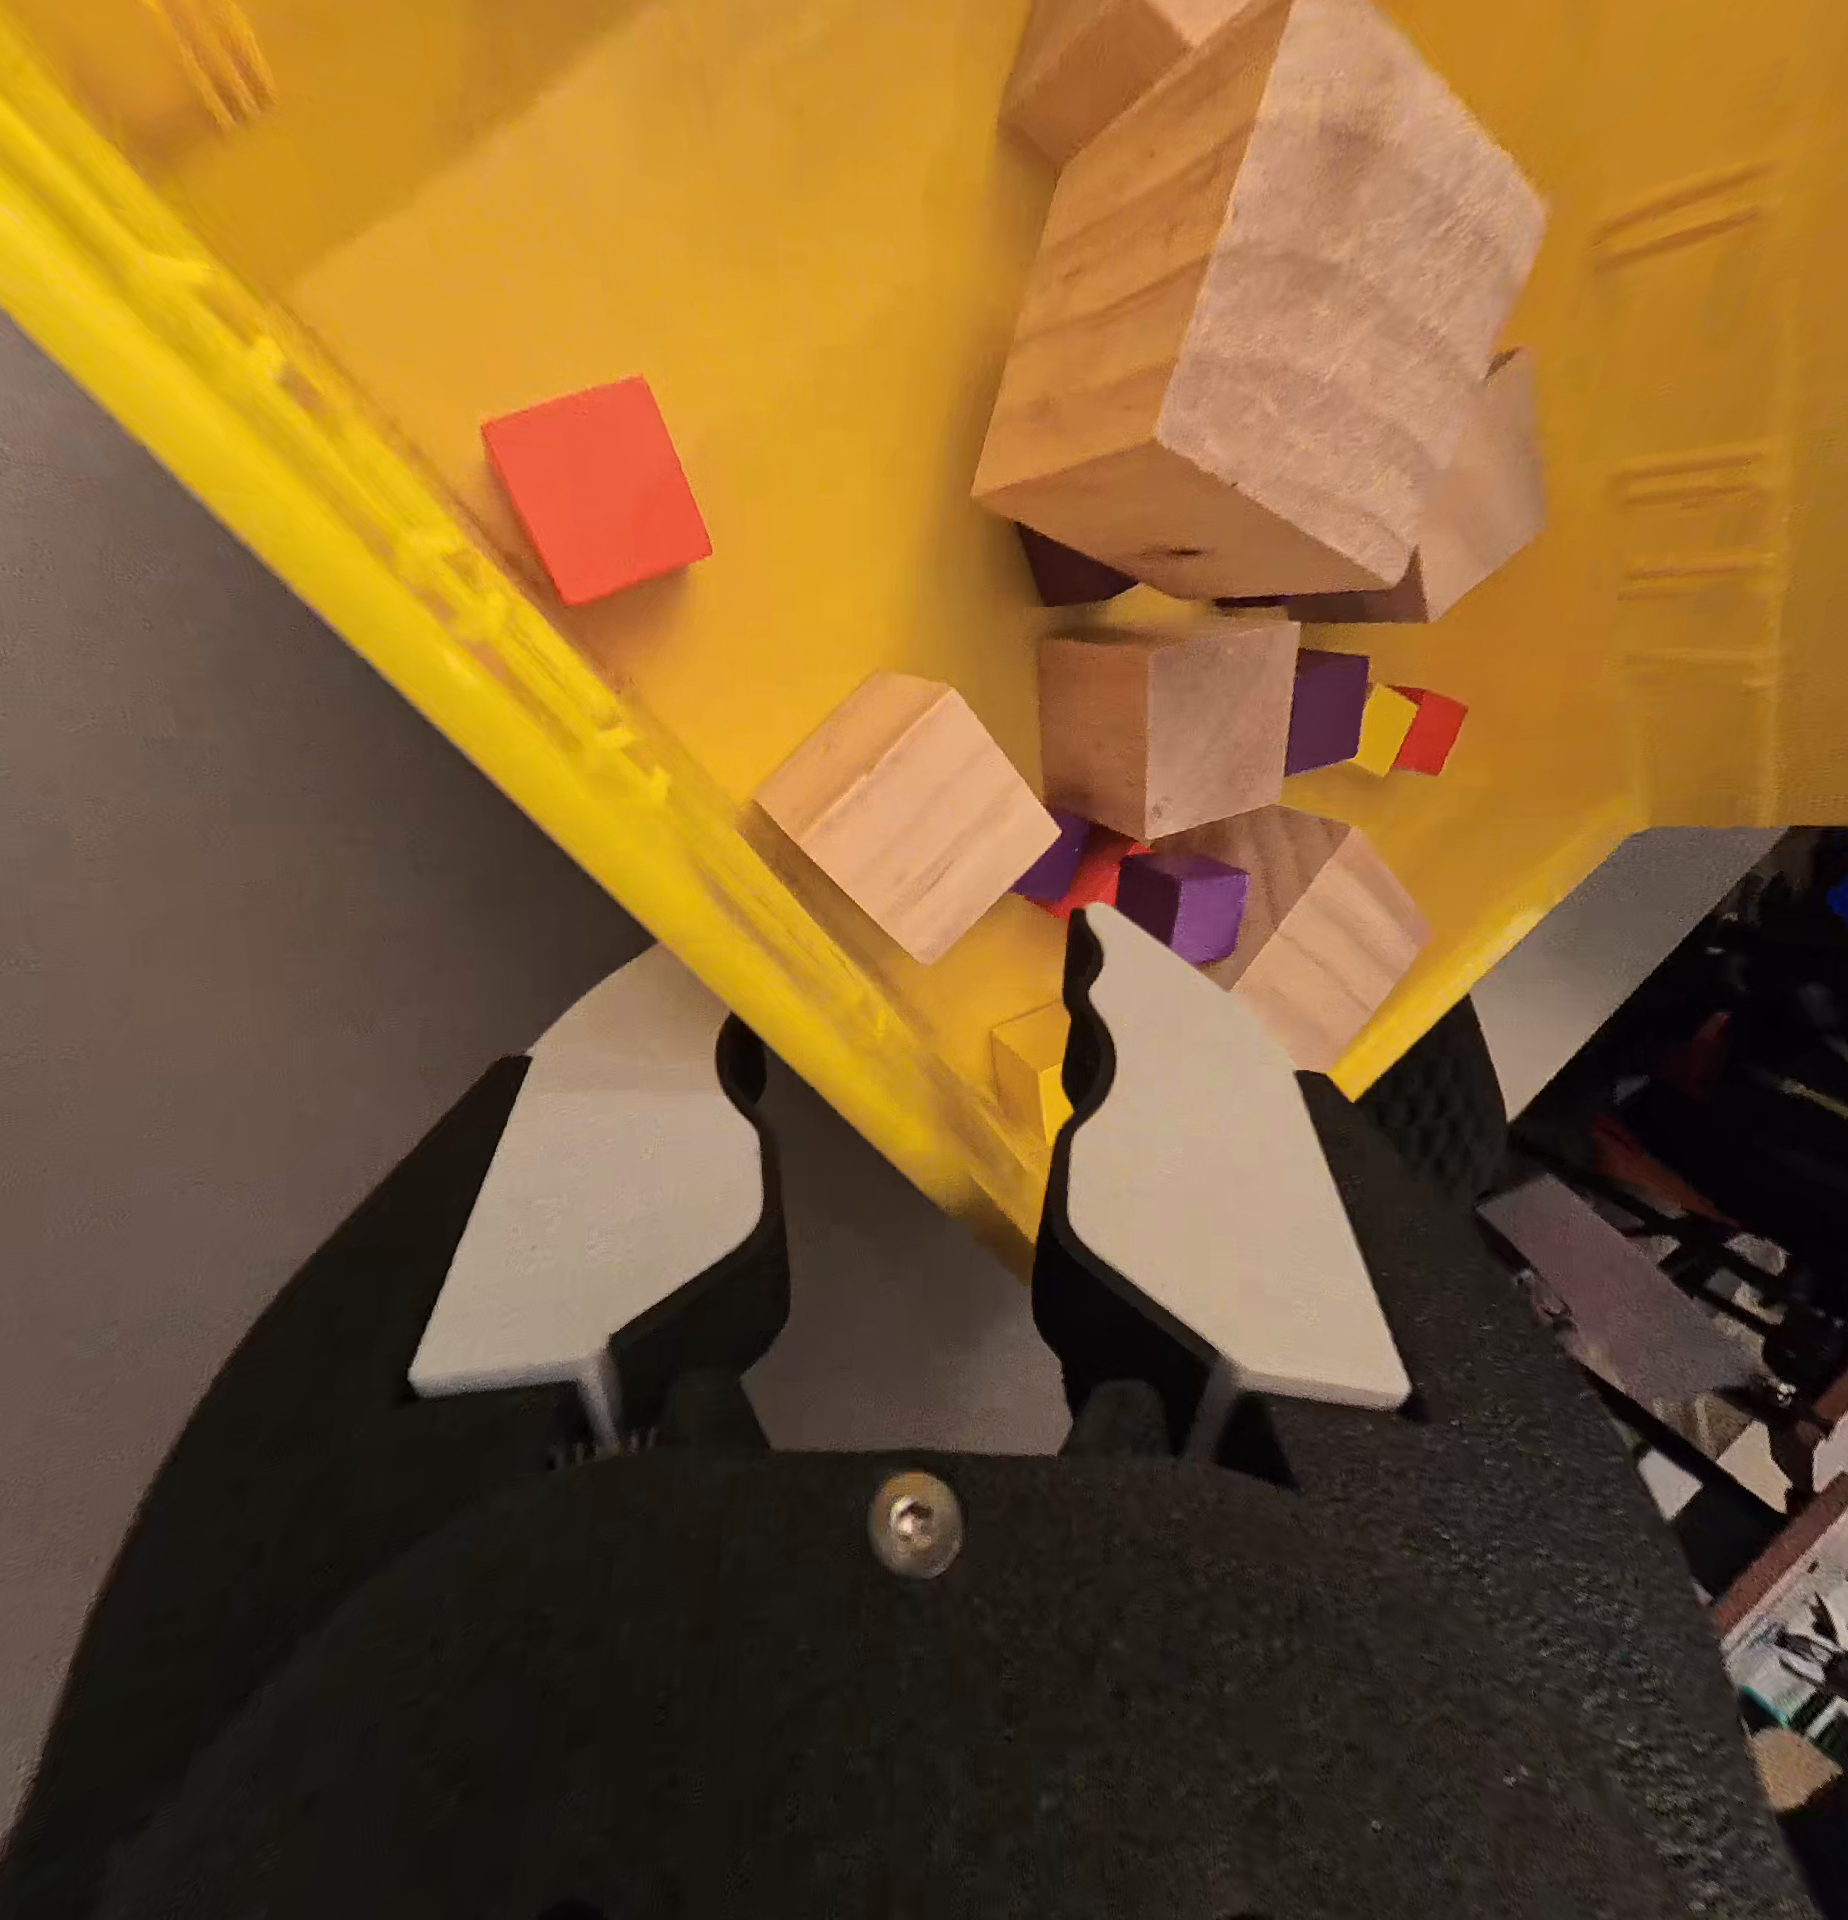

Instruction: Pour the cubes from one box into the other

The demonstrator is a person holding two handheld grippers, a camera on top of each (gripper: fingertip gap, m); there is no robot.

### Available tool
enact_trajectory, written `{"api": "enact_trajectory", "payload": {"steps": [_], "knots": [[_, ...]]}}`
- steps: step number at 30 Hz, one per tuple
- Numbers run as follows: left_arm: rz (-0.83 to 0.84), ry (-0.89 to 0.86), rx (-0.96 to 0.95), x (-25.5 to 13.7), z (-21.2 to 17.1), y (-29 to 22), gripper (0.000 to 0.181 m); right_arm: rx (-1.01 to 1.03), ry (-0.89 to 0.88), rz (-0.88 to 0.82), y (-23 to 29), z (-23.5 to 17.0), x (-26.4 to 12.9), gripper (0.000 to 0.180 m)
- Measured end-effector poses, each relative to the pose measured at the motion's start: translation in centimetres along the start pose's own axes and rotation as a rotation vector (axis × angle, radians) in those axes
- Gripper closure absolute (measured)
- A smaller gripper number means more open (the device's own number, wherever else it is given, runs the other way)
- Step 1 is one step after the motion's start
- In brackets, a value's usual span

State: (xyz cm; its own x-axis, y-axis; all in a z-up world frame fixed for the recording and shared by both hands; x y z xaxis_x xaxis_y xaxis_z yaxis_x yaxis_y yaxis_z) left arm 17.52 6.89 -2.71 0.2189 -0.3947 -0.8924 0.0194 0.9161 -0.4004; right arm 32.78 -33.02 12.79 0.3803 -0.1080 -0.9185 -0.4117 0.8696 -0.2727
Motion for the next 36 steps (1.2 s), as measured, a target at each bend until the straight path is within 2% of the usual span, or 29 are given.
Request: {"api": "enact_trajectory", "payload": {"steps": [3, 5, 10, 14, 18, 28, 36], "knots": [[0.089, 0.032, 0.028, 0.0, 0.0, 0.3, 0.134, 0.032, 0.037, 0.052, -0.1, -0.6, 2.8, 0.174], [0.216, 0.068, 0.077, -0.1, -0.2, 1.3, 0.149, 0.05, 0.045, 0.085, -0.1, -0.9, 4.6, 0.174], [0.179, 0.097, 0.006, -2.1, -1.5, 4.7, 0.158, 0.076, 0.109, 0.202, 1.4, -0.8, 8.3, 0.174], [0.126, 0.081, -0.057, -4.7, -3.5, 9.6, 0.167, 0.088, 0.129, 0.307, 4.1, 0.4, 10.2, 0.174], [0.144, 0.081, -0.085, -8.0, -6.8, 15.0, 0.169, 0.076, 0.164, 0.389, 7.7, 1.8, 11.7, 0.174], [0.175, -0.027, -0.327, -16.6, -16.9, 28.3, 0.171, -0.022, 0.297, 0.476, 18.6, 4.0, 14.7, 0.175], [0.181, -0.1, -0.422, -20.3, -22.4, 33.3, 0.168, -0.071, 0.309, 0.471, 22.0, 4.9, 14.4, 0.174]]}}
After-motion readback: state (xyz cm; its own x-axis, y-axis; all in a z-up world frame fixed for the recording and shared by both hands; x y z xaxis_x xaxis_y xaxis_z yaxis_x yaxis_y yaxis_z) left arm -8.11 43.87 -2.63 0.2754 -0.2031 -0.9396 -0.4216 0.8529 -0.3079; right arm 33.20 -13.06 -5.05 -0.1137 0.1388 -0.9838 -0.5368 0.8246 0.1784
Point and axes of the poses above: each gripper's, where its closed fingertips meet, x out along the fingers, z out of its top, y = z × x across the jaws, the point moved 9 cm from there along -x, back along the fingers, and after that the axes turned 4 degrees about -y, right-handed, at the moved point
